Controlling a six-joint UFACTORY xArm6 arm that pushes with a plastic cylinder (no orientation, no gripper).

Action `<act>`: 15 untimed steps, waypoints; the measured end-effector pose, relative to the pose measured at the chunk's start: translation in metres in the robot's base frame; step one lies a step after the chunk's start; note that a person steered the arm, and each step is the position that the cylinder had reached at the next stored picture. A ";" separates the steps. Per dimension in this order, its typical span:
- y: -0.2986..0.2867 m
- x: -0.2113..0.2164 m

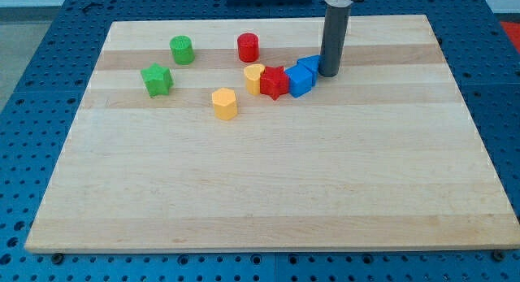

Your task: Push the yellow hexagon up a bit

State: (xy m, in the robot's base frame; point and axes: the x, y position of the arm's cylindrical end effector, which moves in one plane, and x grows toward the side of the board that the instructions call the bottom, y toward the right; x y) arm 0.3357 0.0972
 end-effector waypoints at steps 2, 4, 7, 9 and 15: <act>0.024 0.095; -0.060 0.120; -0.180 0.089; -0.219 0.073; -0.195 0.073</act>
State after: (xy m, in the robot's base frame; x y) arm 0.4087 -0.0982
